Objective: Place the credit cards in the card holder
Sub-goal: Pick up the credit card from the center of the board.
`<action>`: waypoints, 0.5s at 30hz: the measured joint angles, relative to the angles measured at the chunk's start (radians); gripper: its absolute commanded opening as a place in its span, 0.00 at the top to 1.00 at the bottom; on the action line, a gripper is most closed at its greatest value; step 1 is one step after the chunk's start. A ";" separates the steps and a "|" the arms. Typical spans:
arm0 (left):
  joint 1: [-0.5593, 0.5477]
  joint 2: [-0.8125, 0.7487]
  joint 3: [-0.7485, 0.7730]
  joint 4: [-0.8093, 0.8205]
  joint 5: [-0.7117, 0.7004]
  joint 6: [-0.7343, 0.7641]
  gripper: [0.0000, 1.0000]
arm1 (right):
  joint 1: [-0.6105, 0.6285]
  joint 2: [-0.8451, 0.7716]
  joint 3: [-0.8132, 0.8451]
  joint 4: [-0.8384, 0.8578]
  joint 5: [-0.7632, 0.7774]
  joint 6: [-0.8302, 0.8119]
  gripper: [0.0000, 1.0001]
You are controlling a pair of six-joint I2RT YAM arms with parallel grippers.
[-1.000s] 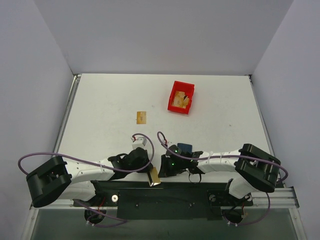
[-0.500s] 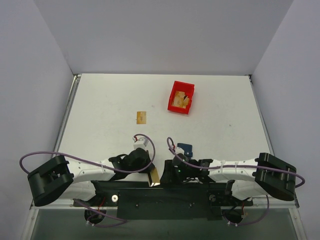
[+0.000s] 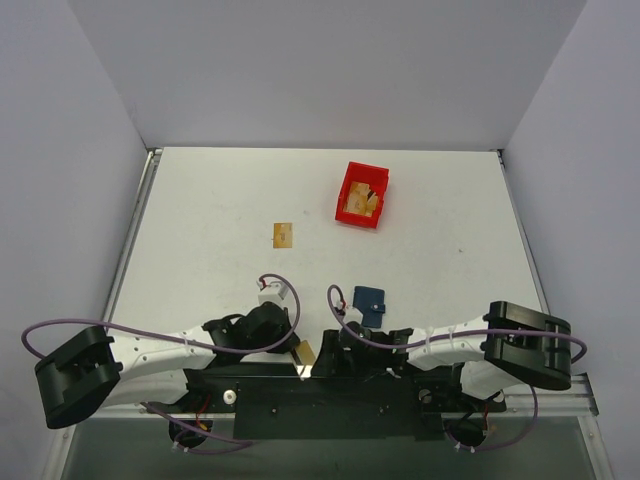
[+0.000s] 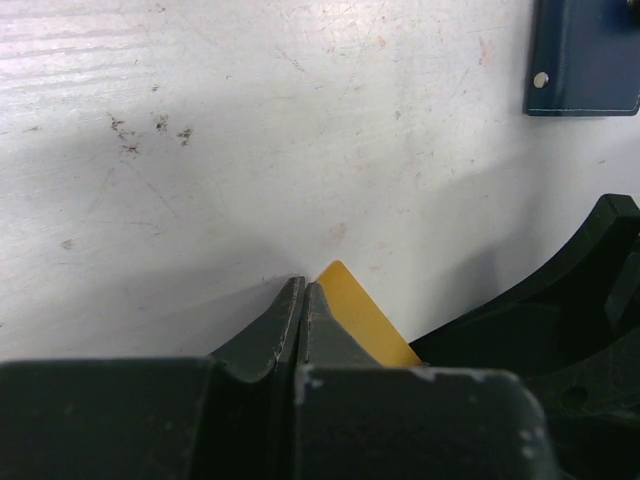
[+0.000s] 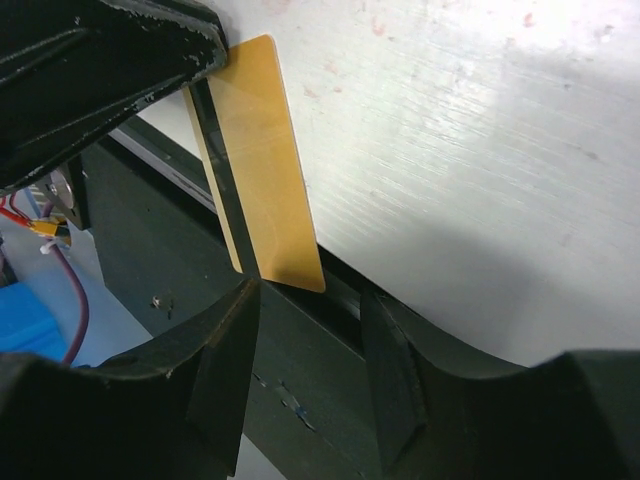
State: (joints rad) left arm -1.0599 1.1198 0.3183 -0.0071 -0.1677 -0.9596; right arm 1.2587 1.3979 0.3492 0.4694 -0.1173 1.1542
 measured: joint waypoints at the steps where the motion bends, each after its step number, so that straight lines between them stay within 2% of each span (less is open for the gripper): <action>1: 0.000 -0.011 -0.004 -0.009 0.000 0.001 1.00 | 0.001 0.011 0.000 0.018 0.000 0.006 0.60; 5: 0.000 -0.018 -0.006 -0.016 0.000 0.001 1.00 | 0.006 0.045 0.000 0.077 -0.002 0.019 0.62; 7: 0.000 -0.016 -0.006 -0.014 0.000 0.001 1.00 | 0.006 0.056 0.000 0.095 -0.004 0.021 0.67; 10: 0.000 -0.008 -0.006 -0.003 0.001 0.001 1.00 | 0.006 0.068 0.000 0.106 0.000 0.019 0.80; 15: 0.000 0.000 -0.006 0.010 0.000 0.001 1.00 | 0.005 0.074 0.000 0.117 0.010 0.009 0.96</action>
State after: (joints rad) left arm -1.0595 1.1194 0.3119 0.0029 -0.1677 -0.9588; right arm 1.2640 1.4719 0.3496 0.5869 -0.1074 1.1629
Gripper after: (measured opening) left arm 0.022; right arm 0.140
